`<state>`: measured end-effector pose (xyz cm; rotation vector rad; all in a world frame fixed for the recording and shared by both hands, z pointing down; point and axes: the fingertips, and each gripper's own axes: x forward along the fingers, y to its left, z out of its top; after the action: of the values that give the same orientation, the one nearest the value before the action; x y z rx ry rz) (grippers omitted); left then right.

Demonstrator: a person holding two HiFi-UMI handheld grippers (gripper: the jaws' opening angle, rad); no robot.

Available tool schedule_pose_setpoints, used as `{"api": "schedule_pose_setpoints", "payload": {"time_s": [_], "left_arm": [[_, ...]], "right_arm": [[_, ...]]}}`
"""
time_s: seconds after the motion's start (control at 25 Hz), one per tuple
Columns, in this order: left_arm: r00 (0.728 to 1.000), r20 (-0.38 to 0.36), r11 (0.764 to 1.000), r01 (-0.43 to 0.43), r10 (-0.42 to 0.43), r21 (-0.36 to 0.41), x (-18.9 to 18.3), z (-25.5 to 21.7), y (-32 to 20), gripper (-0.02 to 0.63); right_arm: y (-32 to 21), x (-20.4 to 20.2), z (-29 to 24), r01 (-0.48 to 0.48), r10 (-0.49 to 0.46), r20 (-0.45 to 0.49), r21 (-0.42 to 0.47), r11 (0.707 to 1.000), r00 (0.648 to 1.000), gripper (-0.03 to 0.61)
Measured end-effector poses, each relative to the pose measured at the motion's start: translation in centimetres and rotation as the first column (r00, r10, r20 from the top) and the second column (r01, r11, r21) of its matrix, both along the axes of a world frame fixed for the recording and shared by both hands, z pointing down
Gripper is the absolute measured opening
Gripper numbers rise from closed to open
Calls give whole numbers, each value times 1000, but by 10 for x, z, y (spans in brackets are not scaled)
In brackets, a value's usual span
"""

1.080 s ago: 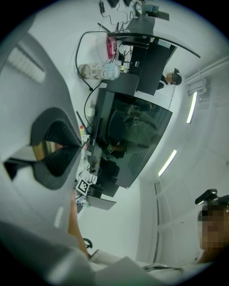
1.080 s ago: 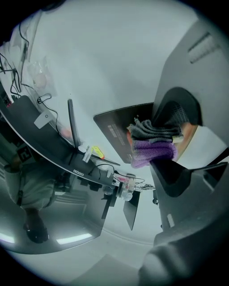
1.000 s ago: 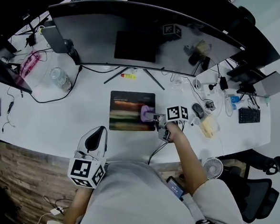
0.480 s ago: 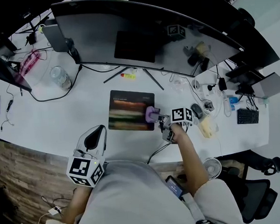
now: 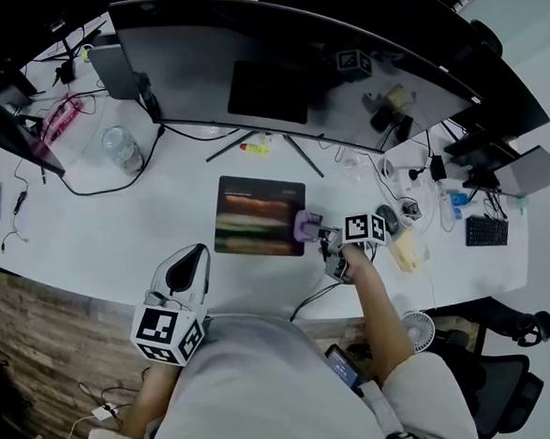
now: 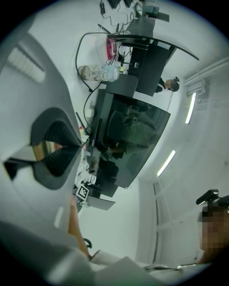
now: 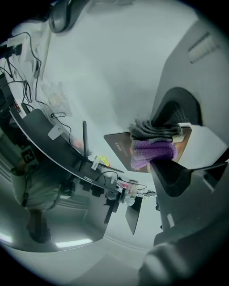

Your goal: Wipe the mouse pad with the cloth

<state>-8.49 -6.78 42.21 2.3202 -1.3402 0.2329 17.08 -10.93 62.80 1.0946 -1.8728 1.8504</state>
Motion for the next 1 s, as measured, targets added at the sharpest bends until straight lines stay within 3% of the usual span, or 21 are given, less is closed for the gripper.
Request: {"api": "schedule_pose_setpoints", "payload": {"time_s": [0.56,1.0], "left_arm": [[1000,-6,1000,-20,20,-2,7,-1,3,0],[1000,-16,1000,-5,5,-5,4,0,4,0]], "right_arm": [[-6,-15,-38,-8,4,37,118,993,999,215],[-8,-82,-49,114,-126,69,151,982,990,215]]}}
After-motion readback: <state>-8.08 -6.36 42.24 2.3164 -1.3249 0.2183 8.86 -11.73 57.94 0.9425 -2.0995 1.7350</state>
